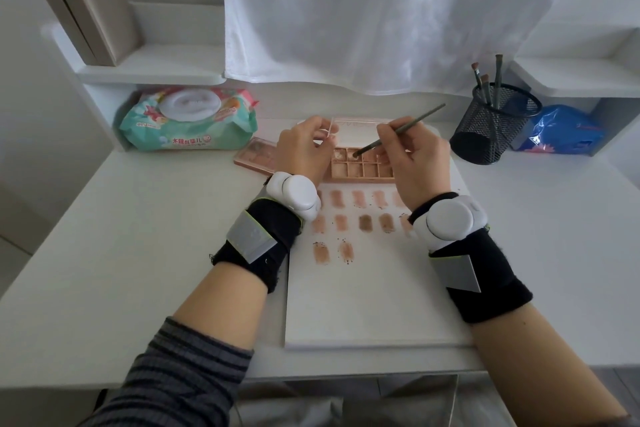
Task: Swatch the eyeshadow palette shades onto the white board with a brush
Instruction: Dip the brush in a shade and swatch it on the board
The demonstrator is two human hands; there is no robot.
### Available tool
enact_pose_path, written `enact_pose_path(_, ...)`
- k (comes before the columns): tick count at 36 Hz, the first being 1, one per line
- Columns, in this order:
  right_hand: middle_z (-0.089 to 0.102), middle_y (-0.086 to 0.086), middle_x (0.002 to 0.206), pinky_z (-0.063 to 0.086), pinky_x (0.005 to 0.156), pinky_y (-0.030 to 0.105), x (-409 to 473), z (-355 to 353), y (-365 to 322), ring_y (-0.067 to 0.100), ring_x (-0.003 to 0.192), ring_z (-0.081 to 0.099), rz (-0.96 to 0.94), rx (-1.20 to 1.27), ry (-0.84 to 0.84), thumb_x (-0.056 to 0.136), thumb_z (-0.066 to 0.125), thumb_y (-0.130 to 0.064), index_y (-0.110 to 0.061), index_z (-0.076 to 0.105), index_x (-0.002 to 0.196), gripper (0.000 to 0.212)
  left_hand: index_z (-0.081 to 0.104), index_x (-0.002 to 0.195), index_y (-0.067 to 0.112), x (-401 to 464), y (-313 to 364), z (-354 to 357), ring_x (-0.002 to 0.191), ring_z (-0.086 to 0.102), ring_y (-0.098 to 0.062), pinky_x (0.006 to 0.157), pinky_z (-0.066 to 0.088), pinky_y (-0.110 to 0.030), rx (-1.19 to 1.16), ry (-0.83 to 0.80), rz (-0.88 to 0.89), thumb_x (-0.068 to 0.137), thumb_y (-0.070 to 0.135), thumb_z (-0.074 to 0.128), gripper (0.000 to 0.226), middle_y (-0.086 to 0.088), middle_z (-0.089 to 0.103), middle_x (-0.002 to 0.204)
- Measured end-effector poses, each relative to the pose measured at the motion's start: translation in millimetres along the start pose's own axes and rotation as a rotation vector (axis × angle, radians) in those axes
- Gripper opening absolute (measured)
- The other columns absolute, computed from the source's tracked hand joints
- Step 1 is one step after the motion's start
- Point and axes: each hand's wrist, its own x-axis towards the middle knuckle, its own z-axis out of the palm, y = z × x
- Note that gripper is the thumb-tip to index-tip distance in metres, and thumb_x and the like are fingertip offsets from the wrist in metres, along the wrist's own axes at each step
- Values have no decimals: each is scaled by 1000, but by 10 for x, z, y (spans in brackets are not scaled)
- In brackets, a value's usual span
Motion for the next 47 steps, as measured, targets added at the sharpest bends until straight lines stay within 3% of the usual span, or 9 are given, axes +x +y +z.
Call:
enact_pose_path(5, 63, -10, 59, 55, 63, 39, 19, 13, 18, 14, 56, 61, 56, -14, 18, 92, 56, -22, -28, 53, 71, 22, 68, 88, 12, -8, 15, -19, 86, 66, -15, 75, 53, -30, 24, -8, 29, 82, 6, 61, 12, 4, 70, 91)
enact_pose_path(10, 67, 10, 66, 54, 58, 31, 32, 44, 19, 22, 59, 64, 156, 104, 2, 93, 55, -20, -19, 56, 75, 17, 69, 89, 11, -15, 38, -33, 86, 66, -15, 76, 51, -28, 45, -10, 38, 81, 5, 59, 14, 2, 71, 93)
enact_pose_path(15, 66, 13, 66, 53, 53, 28, 61, 35, 36, 30, 63, 65, 248, 220, -3, 93, 54, -17, -6, 57, 85, 15, 69, 89, 13, -12, 35, -34, 84, 66, -16, 75, 51, -28, 58, -11, 32, 82, 7, 60, 13, 0, 71, 91)
enact_pose_path(20, 64, -2, 51, 53, 51, 25, 79, -5, 54, 15, 53, 64, 324, 281, 3, 94, 52, -15, -8, 55, 80, 17, 69, 90, 14, -11, 29, -36, 82, 66, -17, 75, 50, -26, 59, -22, 21, 82, 10, 63, 10, -1, 71, 88)
enact_pose_path(26, 63, 12, 63, 54, 56, 30, 113, -99, 65, 20, 53, 62, 438, 355, 0, 95, 51, -17, -5, 54, 82, 18, 68, 92, 15, -27, 40, -60, 81, 65, -18, 74, 50, -27, 81, -50, 12, 84, 13, 62, 10, -2, 71, 91)
enact_pose_path(28, 64, 10, 59, 53, 53, 28, 115, -149, 45, 19, 50, 60, 465, 384, -29, 96, 50, -17, -5, 54, 80, 20, 68, 92, 15, -27, 38, -64, 81, 65, -19, 74, 51, -29, 86, -56, 7, 84, 13, 62, 10, -2, 71, 91)
enact_pose_path(39, 59, -1, 49, 38, 41, 21, -247, -381, -190, 11, 41, 47, 266, 284, -177, 99, 42, -16, -9, 50, 77, 24, 64, 96, 14, -18, 4, -66, 89, 64, -19, 74, 46, -27, 194, -102, 67, 86, 12, 55, 13, -1, 70, 98)
enact_pose_path(43, 56, -3, 55, 37, 47, 19, -445, -403, -159, 9, 47, 48, 132, 208, -215, 99, 42, -17, -15, 51, 78, 22, 64, 95, 10, -27, -19, -82, 88, 66, -21, 77, 52, -35, 180, -100, 115, 86, 9, 57, 11, -3, 70, 98)
enact_pose_path(47, 53, -4, 58, 39, 55, 22, -631, -383, -115, 10, 53, 50, 40, 140, -235, 91, 42, -27, -20, 50, 76, 19, 64, 95, 10, -63, -40, -92, 90, 66, -20, 77, 52, -34, 180, -108, 135, 86, 10, 58, 10, -4, 70, 98)
